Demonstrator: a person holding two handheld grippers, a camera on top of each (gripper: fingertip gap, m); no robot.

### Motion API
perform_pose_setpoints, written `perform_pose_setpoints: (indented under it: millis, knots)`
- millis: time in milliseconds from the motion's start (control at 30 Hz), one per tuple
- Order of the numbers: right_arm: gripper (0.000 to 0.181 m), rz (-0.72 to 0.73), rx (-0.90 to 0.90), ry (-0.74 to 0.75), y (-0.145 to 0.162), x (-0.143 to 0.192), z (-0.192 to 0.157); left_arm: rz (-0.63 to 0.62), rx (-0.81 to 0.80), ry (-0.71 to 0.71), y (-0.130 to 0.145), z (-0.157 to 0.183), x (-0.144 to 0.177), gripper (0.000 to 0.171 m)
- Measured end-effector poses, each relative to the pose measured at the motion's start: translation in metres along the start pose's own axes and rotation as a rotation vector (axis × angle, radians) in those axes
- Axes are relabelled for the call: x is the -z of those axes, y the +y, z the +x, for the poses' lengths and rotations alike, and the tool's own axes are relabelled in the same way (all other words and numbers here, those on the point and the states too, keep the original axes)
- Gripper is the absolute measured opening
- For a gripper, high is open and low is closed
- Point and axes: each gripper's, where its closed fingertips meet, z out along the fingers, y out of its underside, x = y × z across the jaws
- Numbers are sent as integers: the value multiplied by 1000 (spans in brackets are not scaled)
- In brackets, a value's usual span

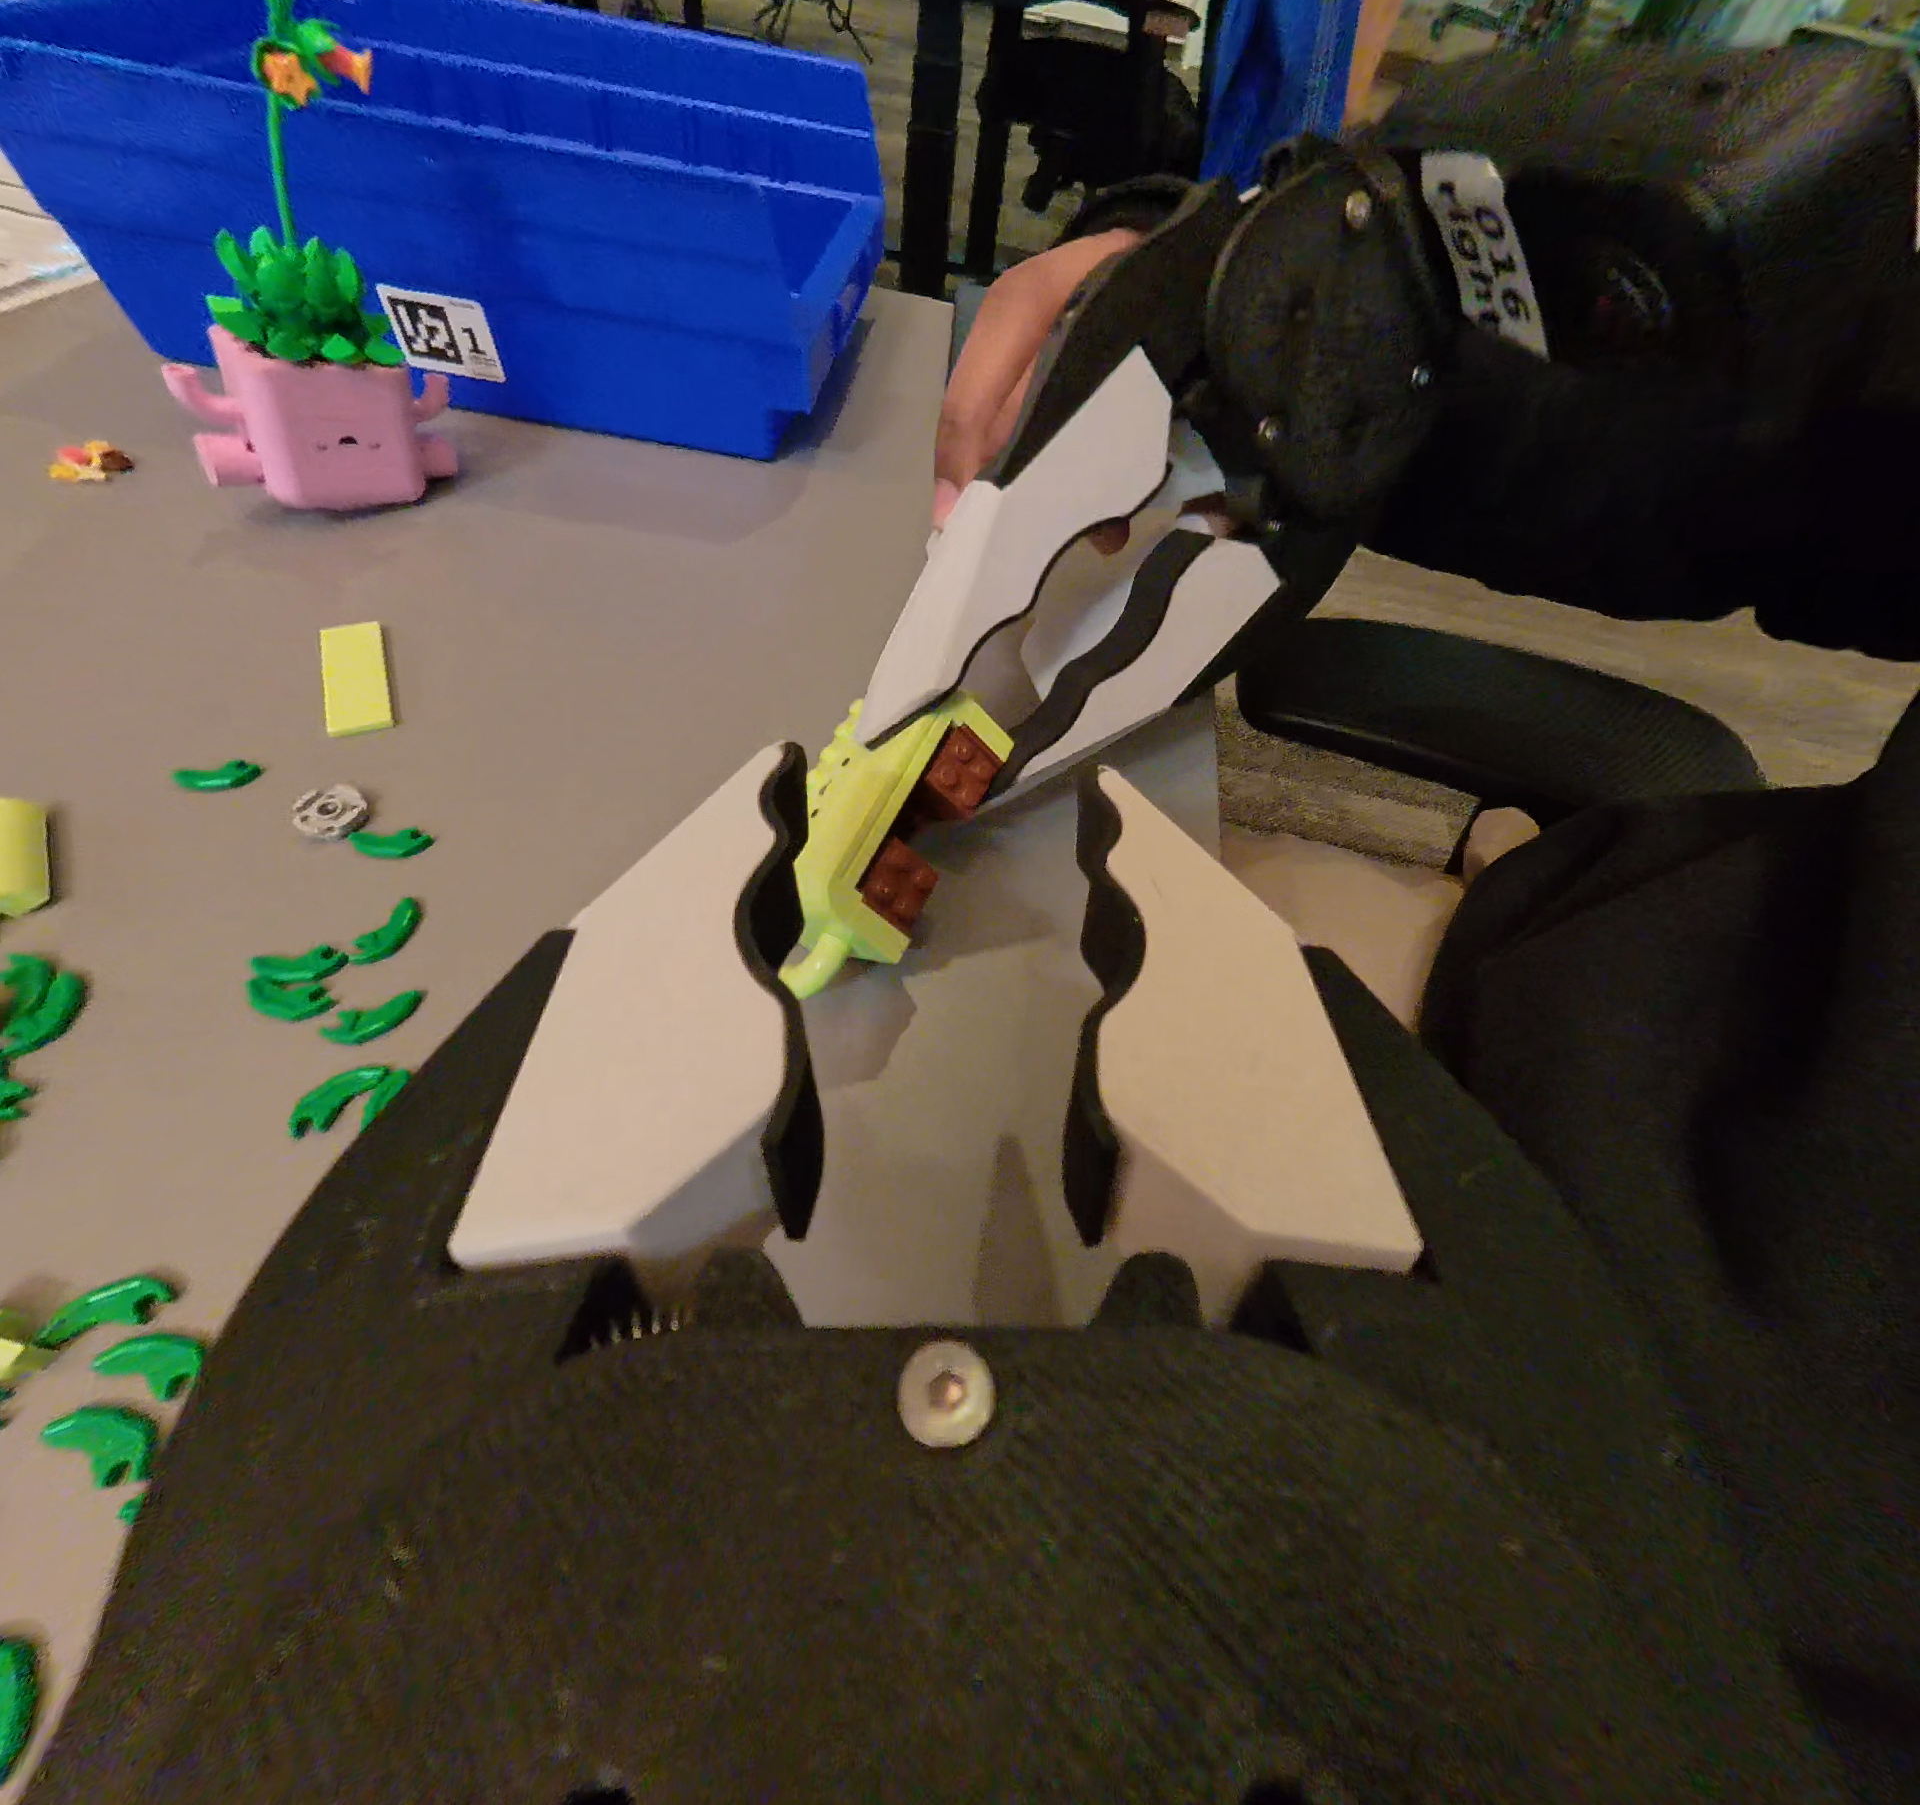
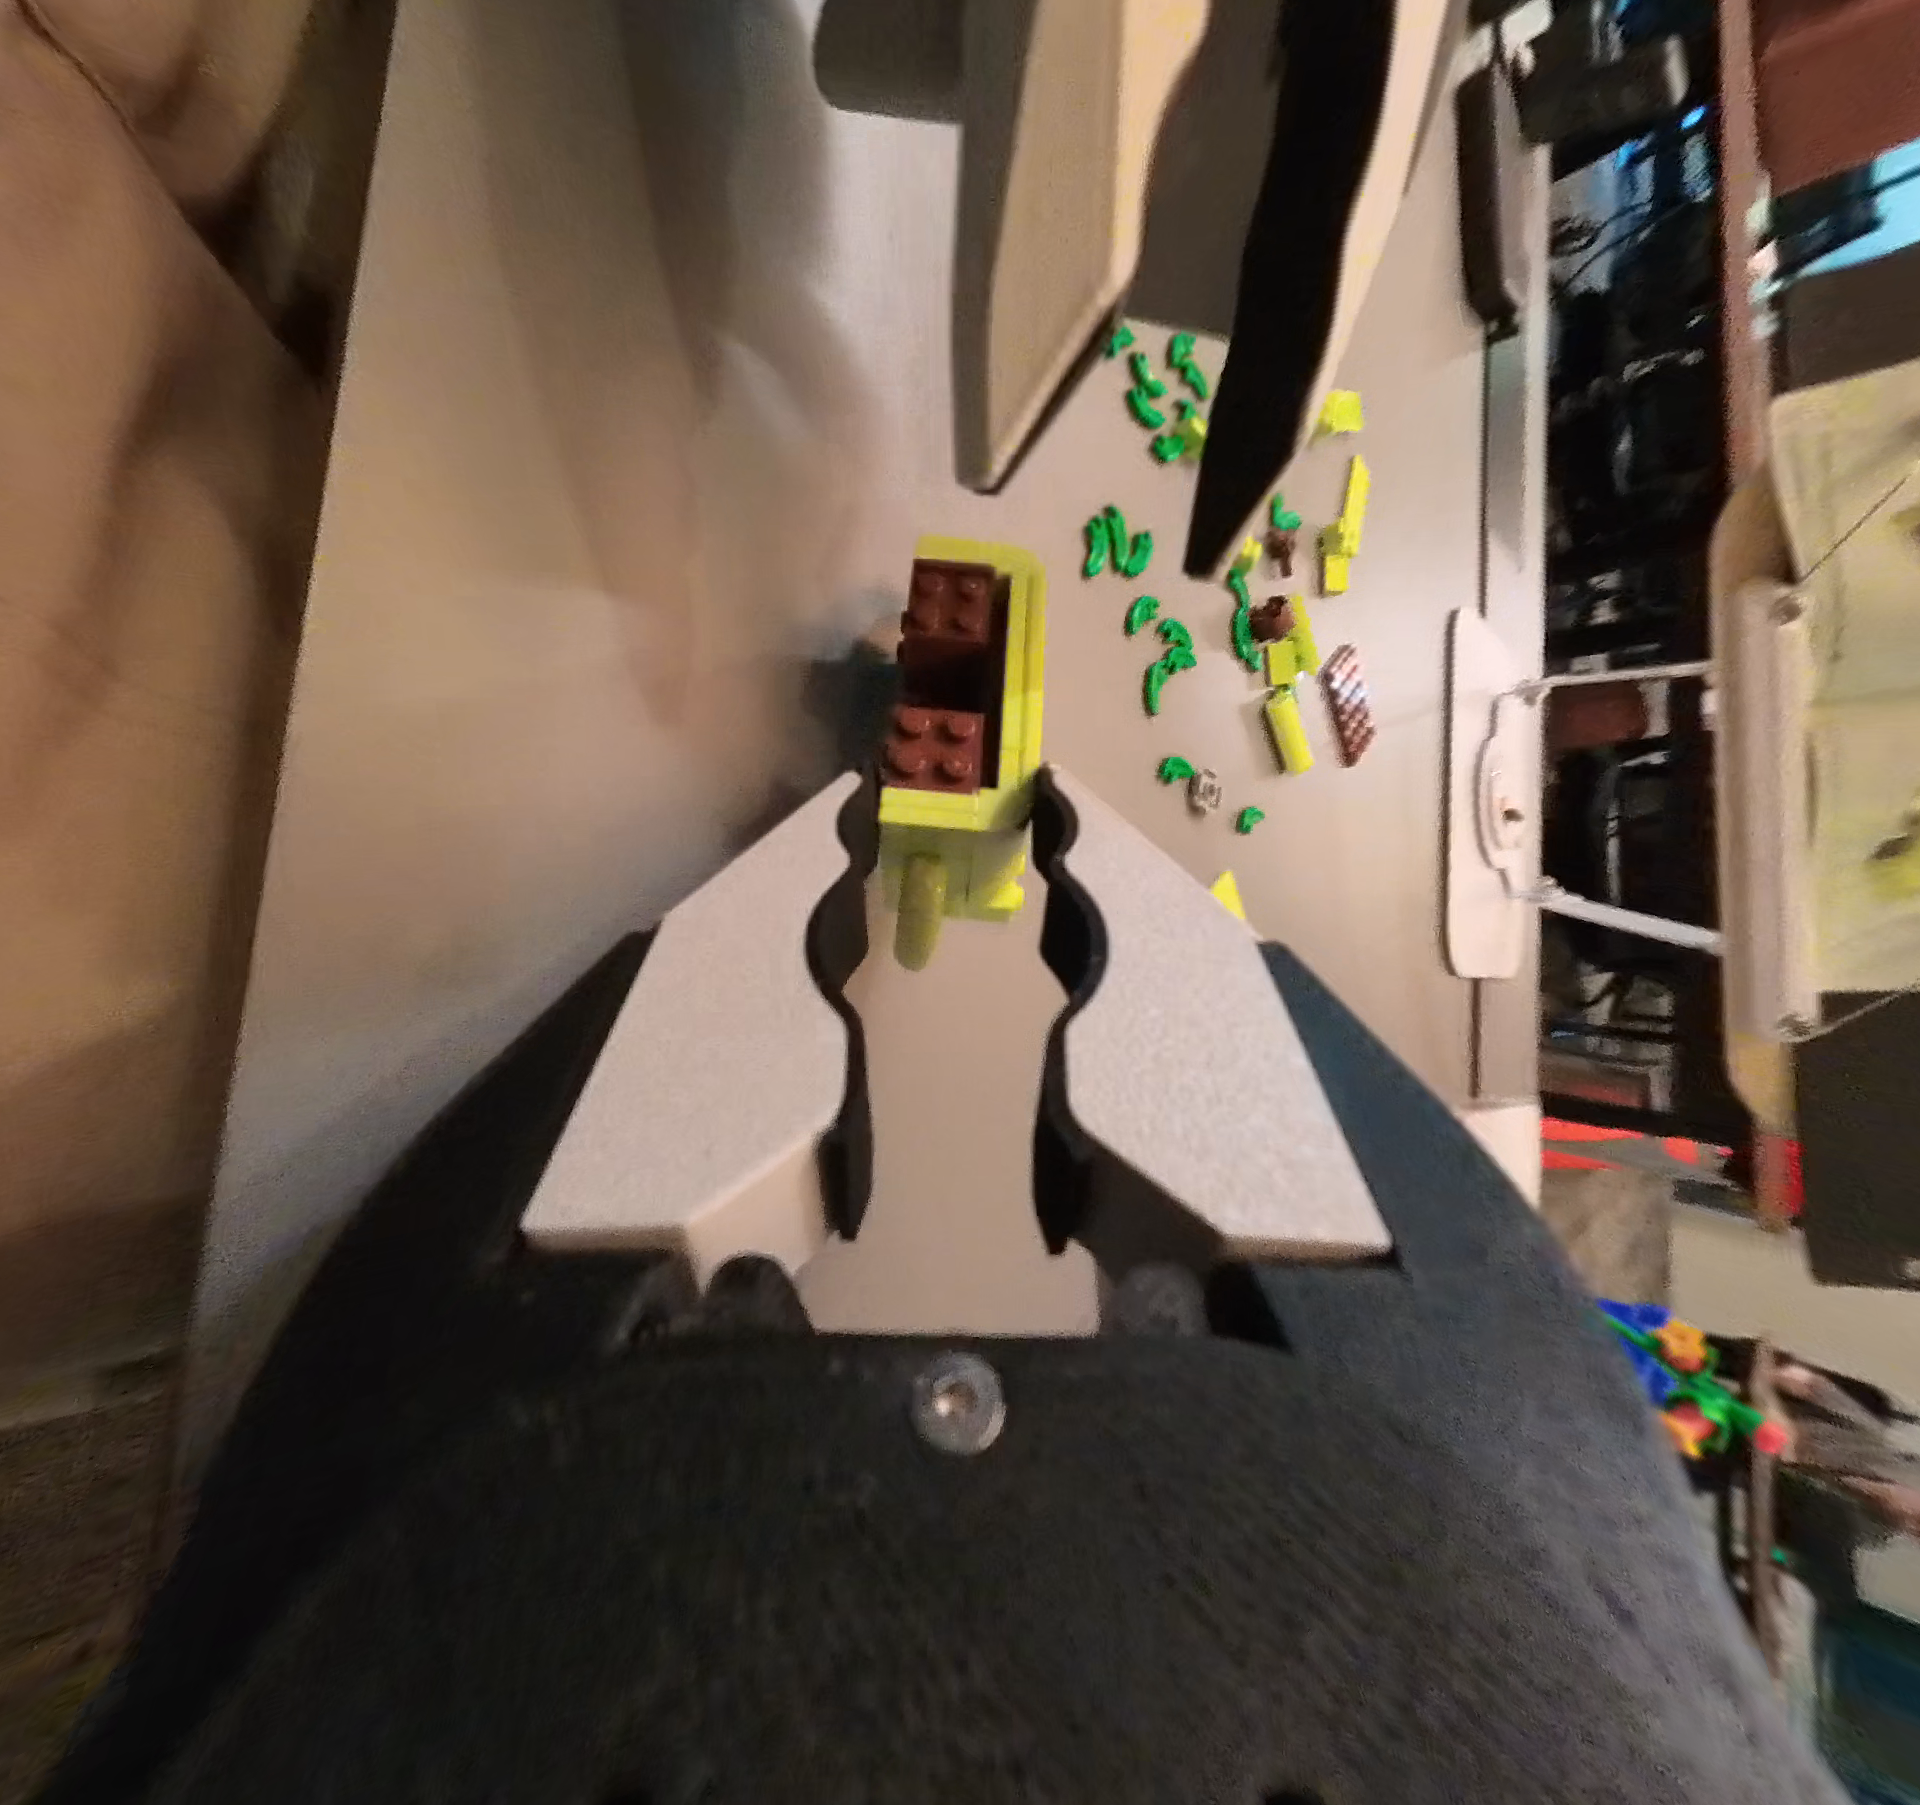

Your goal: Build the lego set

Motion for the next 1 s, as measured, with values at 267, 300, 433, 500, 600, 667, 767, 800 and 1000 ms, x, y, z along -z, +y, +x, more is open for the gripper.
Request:
perform_pose_setpoints:
  millis: [267,300,433,500,600,667,767,800,1000]
  knots:
    - [31,-86,-77,-24,27,-7,-2,0,48,-19,6,-11,2,49]
    - [33,-80,-105,-37,27,-7,-4,-2,54,-21,7,-11,2,49]
    - [41,-80,-173,-56,28,-2,-8,-12,70,-25,11,-14,0,48]
    - [43,-88,-197,-55,30,2,-9,-17,73,-27,12,-15,0,48]
    - [45,-56,-266,-60,29,9,-11,-17,79,-27,13,-16,-1,48]
    - [46,-20,-319,-60,25,16,-11,-16,85,-22,12,-16,-1,48]
    - [51,67,-436,-34,20,24,-1,-26,92,-17,14,-16,-2,50]
    - [55,104,-497,-29,19,25,3,-39,88,-17,15,-16,-3,51]
    - [65,349,-835,55,13,26,43,-228,-19,-103,39,-16,-21,72]
